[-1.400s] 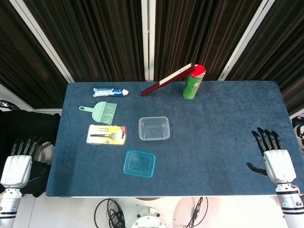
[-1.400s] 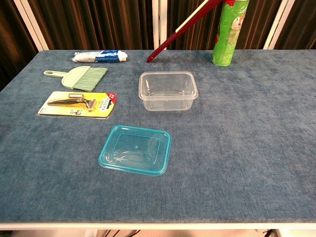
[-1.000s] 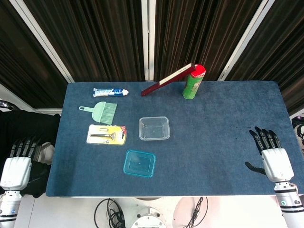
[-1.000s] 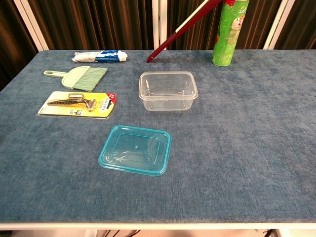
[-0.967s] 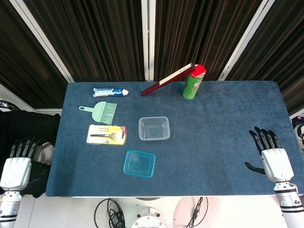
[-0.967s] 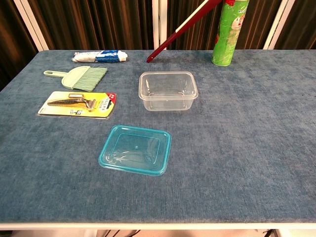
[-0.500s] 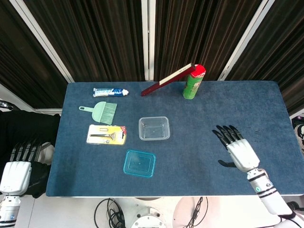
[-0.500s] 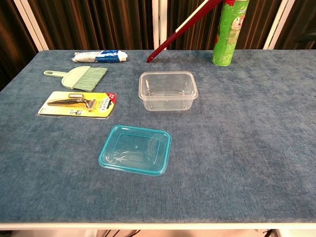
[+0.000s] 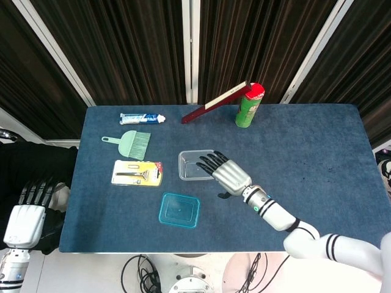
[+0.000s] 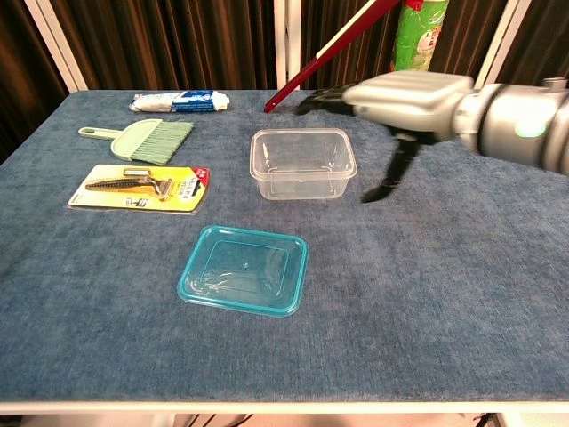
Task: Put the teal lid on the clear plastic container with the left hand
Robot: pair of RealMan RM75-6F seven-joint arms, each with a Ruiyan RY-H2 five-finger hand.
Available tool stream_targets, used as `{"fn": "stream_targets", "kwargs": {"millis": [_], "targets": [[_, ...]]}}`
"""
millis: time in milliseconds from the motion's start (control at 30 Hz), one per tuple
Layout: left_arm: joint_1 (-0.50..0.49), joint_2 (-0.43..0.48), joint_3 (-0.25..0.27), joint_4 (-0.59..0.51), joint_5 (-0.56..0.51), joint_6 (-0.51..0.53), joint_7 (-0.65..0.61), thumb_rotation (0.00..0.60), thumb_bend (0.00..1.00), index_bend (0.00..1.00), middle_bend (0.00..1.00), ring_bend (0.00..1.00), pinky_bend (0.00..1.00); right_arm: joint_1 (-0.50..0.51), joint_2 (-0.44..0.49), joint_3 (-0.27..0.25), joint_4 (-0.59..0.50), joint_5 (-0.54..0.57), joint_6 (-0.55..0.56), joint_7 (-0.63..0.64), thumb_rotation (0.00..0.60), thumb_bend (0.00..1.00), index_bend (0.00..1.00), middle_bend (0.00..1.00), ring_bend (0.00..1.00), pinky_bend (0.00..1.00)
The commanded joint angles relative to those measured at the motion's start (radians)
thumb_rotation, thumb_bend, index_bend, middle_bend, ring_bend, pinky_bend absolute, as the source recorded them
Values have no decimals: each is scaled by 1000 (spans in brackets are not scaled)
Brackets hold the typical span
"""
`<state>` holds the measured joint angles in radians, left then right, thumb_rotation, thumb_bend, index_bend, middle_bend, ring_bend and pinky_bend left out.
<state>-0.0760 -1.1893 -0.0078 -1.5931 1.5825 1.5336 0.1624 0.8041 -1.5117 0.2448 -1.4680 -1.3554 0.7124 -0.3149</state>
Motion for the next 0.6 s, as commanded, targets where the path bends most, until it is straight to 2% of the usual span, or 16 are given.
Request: {"fn": "stream_targets", "kwargs": {"millis": [33, 267, 400, 600], "targets": [[-3, 2, 0, -1, 3, -3, -2, 600, 15, 44, 0, 0, 0, 105, -145, 41, 159, 109, -79, -73, 600, 26, 0, 0, 0, 0], [-6, 5, -1, 7, 2, -8, -20, 600, 14, 44, 0, 0, 0, 235, -335, 72, 410, 187, -118, -76, 600, 26, 0, 0, 0, 0], [-8, -3, 0, 21, -2, -15, -37, 600, 15, 48, 0, 0, 0, 309, -452, 114, 571, 214, -113, -33, 600, 26, 0, 0, 0, 0], [-2, -11, 2, 41, -8, -12, -62, 600, 14, 48, 0, 0, 0, 408, -569, 162, 760, 229, -109, 14, 600, 26, 0, 0, 0, 0]]}}
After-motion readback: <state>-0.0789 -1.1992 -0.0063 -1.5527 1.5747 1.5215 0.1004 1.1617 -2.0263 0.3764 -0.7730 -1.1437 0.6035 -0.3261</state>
